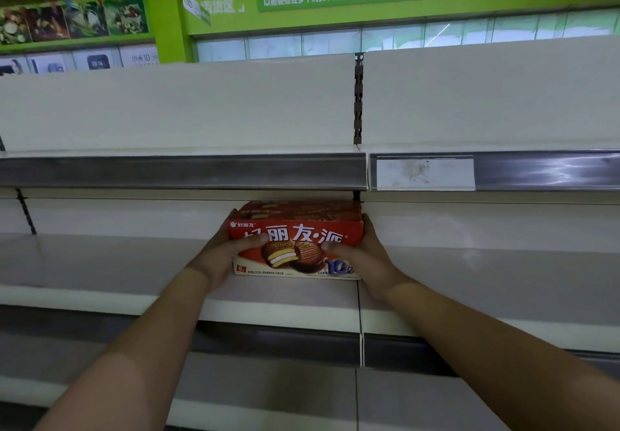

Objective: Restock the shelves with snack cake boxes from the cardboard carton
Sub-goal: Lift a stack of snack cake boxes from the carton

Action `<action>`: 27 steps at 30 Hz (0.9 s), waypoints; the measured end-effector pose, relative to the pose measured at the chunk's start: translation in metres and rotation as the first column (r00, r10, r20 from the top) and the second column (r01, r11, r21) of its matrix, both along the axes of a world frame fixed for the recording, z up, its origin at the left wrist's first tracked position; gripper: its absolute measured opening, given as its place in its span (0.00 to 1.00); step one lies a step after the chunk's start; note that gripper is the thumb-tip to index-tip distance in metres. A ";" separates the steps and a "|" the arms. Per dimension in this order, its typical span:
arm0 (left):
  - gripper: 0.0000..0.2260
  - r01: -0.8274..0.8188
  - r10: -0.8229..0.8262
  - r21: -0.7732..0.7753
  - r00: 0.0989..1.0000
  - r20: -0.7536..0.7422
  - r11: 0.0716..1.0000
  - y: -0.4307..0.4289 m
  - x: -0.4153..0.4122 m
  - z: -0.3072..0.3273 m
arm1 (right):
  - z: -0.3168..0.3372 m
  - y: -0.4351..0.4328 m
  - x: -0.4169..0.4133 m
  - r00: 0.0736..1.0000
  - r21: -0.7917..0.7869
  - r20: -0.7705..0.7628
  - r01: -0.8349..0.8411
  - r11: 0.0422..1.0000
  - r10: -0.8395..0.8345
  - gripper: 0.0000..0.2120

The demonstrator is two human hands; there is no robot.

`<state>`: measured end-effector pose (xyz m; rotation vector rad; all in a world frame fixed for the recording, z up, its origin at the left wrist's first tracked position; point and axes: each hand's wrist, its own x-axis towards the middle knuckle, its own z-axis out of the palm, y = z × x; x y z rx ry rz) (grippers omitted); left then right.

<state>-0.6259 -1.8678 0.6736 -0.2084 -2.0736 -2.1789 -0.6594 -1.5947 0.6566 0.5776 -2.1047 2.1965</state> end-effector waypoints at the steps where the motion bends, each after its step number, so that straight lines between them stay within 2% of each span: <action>1: 0.33 -0.007 0.007 0.002 1.000 0.005 1.000 0.000 0.002 0.000 | 0.001 0.000 0.003 1.000 0.011 -0.002 0.008 1.000 -0.008 0.45; 4: 0.32 -0.044 0.044 0.008 0.999 0.019 0.999 0.003 0.010 0.002 | 0.003 0.000 0.009 1.000 0.052 0.006 0.016 0.998 -0.017 0.42; 7: 0.35 -0.066 0.066 -0.002 0.997 0.046 0.998 0.005 0.015 0.003 | 0.004 0.002 0.013 0.999 0.082 0.032 0.019 0.996 -0.021 0.40; 9: 0.40 -0.082 0.082 -0.006 0.994 0.069 0.997 0.005 0.017 0.005 | 0.006 0.001 0.016 0.998 0.091 0.048 0.022 0.996 -0.027 0.39; 13: 0.58 -0.144 0.143 -0.005 0.985 0.092 0.990 0.002 0.019 0.004 | 0.009 0.000 0.025 0.993 0.128 0.088 0.068 0.989 -0.080 0.36; 16: 0.60 -0.197 0.200 -0.044 0.976 0.080 0.979 -0.005 0.027 0.005 | 0.017 0.000 0.040 0.981 0.177 0.110 0.141 0.974 -0.162 0.45; 18: 0.63 -0.189 0.193 -0.083 0.981 0.036 0.978 -0.009 0.043 0.010 | 0.022 -0.002 0.055 0.968 0.236 0.038 0.232 0.944 -0.248 0.52; 21: 0.70 -0.199 0.197 -0.105 0.980 -0.035 0.974 -0.015 0.077 0.016 | 0.026 -0.006 0.083 0.926 0.216 -0.233 0.346 0.913 -0.296 0.49; 23: 0.70 -0.196 0.191 -0.119 0.980 -0.055 0.973 -0.025 0.104 0.014 | 0.024 -0.018 0.104 0.904 0.283 -0.365 0.337 0.898 -0.224 0.44; 27: 0.62 -0.233 0.227 -0.103 0.972 -0.066 0.967 -0.049 0.163 0.001 | 0.019 -0.055 0.162 0.922 0.496 -0.387 0.220 0.840 -0.013 0.47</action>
